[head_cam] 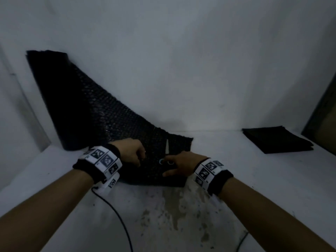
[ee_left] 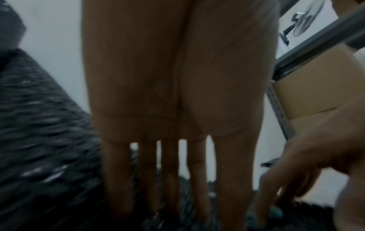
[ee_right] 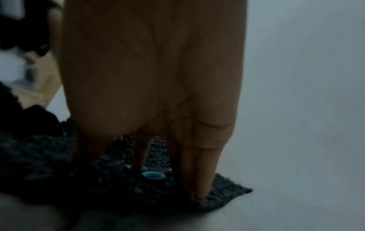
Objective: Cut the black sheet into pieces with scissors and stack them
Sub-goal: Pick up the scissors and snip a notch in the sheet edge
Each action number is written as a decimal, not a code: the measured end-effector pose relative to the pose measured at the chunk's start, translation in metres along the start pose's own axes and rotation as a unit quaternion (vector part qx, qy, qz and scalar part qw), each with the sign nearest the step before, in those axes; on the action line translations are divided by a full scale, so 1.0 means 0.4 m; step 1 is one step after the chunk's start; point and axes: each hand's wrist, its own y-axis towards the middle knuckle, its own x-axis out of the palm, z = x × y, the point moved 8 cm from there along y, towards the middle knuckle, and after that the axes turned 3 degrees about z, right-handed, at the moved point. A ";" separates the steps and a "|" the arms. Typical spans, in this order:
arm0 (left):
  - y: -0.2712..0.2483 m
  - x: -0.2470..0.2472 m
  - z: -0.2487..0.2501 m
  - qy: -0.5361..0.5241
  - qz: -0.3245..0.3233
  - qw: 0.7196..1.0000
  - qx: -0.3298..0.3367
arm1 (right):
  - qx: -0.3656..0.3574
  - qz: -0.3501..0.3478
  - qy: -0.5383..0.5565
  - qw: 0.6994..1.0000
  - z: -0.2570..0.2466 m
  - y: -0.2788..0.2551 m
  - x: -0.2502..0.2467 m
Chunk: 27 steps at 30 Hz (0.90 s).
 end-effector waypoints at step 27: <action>0.127 0.151 0.338 -0.037 -0.091 0.991 0.093 | 0.238 0.154 0.053 0.958 0.536 -0.100 0.021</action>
